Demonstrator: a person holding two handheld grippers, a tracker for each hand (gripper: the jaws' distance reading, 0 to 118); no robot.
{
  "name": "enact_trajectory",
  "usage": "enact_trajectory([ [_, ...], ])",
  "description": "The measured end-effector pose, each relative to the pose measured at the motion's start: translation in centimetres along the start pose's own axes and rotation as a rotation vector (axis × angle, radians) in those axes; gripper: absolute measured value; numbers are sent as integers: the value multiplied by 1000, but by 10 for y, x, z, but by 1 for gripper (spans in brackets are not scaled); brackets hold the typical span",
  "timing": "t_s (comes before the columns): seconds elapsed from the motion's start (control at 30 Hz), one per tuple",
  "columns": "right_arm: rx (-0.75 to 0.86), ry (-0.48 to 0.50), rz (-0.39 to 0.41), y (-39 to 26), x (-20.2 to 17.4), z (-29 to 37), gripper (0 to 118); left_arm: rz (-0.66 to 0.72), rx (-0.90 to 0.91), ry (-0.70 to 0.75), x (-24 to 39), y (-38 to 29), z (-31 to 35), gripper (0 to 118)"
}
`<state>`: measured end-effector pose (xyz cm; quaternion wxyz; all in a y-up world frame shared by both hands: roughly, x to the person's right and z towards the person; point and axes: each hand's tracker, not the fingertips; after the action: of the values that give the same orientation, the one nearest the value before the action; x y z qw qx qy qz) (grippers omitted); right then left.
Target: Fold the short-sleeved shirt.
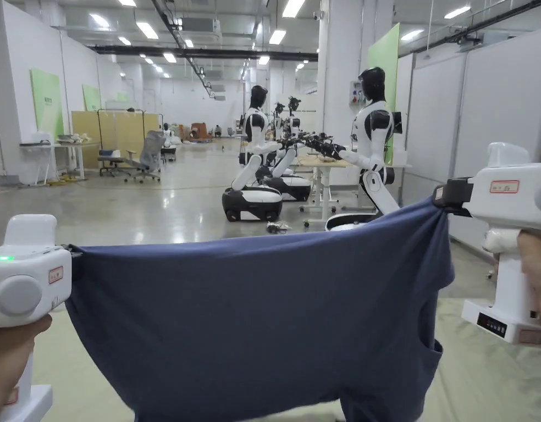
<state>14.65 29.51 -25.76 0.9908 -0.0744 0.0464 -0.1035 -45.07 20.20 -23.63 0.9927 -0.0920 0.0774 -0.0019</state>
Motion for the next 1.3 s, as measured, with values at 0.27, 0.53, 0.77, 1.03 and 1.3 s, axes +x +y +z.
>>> enact_trajectory([
  [0.27,-180,17,110,-100,18,143,3,-153,-82,-126,-16,-93,138,0],
  [0.53,-471,-16,113,-308,47,248,3,-380,-403,-212,-29,-277,245,0],
  [0.77,-641,-96,199,-441,60,271,3,-360,-632,-203,-37,-385,257,0],
  [1.03,-444,-45,180,-398,55,316,114,-242,-357,-172,-39,-309,325,97],
  [1.3,-359,-39,306,-391,-1,349,0,-218,-434,-214,-48,-333,345,0],
])
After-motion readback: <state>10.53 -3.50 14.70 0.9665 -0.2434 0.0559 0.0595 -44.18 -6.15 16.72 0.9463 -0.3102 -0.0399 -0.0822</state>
